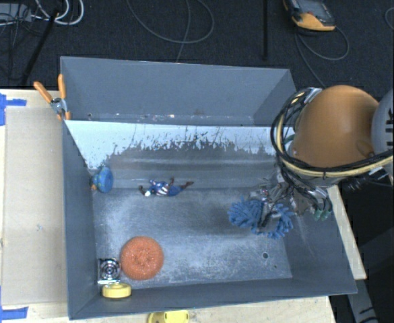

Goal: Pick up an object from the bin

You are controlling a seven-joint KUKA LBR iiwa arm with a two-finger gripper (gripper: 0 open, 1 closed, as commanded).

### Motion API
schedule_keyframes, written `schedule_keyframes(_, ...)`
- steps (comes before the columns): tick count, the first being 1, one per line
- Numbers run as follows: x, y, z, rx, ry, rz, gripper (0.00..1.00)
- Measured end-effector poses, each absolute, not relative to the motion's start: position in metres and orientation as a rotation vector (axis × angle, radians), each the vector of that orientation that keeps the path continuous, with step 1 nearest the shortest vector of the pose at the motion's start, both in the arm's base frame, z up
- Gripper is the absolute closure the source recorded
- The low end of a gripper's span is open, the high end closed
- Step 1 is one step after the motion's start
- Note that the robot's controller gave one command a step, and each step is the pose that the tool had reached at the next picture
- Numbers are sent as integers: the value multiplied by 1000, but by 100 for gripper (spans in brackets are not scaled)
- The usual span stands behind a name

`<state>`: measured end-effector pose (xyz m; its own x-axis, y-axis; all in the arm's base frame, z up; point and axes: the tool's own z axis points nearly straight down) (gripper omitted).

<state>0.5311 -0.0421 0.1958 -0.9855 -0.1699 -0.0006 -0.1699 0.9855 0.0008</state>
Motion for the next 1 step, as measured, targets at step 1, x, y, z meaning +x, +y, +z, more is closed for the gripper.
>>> schedule_keyframes(1, 524, -43, 235, -272, 3138, 4, 100)
